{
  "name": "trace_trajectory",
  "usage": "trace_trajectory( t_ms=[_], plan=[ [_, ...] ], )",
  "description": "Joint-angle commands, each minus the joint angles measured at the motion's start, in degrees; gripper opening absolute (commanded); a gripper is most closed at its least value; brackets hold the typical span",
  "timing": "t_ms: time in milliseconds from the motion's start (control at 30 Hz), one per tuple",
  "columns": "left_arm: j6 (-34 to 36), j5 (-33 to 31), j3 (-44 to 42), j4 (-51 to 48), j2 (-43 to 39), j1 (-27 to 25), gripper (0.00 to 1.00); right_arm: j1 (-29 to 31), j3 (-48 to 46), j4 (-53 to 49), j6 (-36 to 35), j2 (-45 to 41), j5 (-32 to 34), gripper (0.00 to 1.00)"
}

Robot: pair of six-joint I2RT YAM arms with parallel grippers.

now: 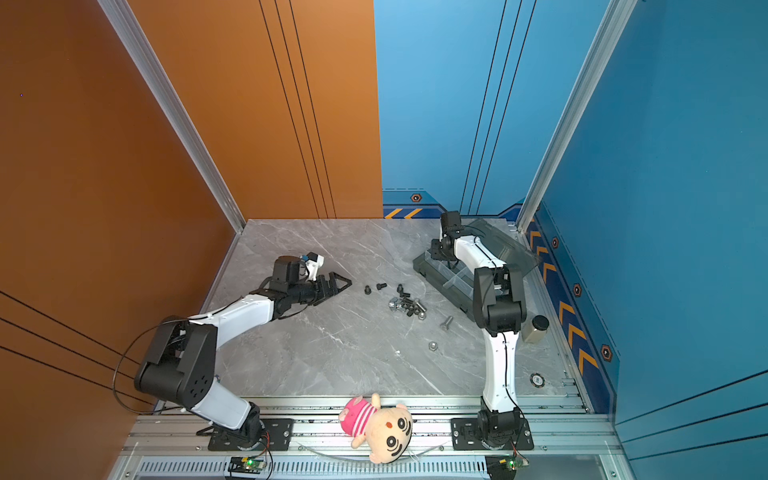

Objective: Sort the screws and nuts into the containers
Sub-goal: 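Open the right gripper to drop the wing nut into the compartment, then move the right gripper back over the hardware pile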

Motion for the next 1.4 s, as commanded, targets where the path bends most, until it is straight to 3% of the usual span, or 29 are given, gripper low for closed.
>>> trace_trajectory(
  t_ms=[0,400,733,1000,1367],
  plan=[
    [0.3,0.06,-0.57,0.02,-1.25,0.0,0.98,0.09,-0.84,-2.45,0.02,-3.2,0.73,0.41],
    [-0.27,-0.11,0.25,0.1,-0.18,-0.28,0.98,1.72,-3.97,-7.37,0.87,-16.86,-3.92,0.49],
    [-0.58,-0.16,1.7,0.1,1.76,-1.1,0.98,6.12,-17.64,-6.76,9.25,-26.96,-8.55,0.54],
    [-0.81,-0.25,2.21,0.24,2.55,-1.43,0.98,12.14,-29.17,0.47,17.95,-28.59,-8.8,0.55],
    [-1.22,0.11,0.69,1.27,1.76,-0.97,0.98,20.73,-31.07,9.94,27.1,-22.37,-10.39,0.55]
  ],
)
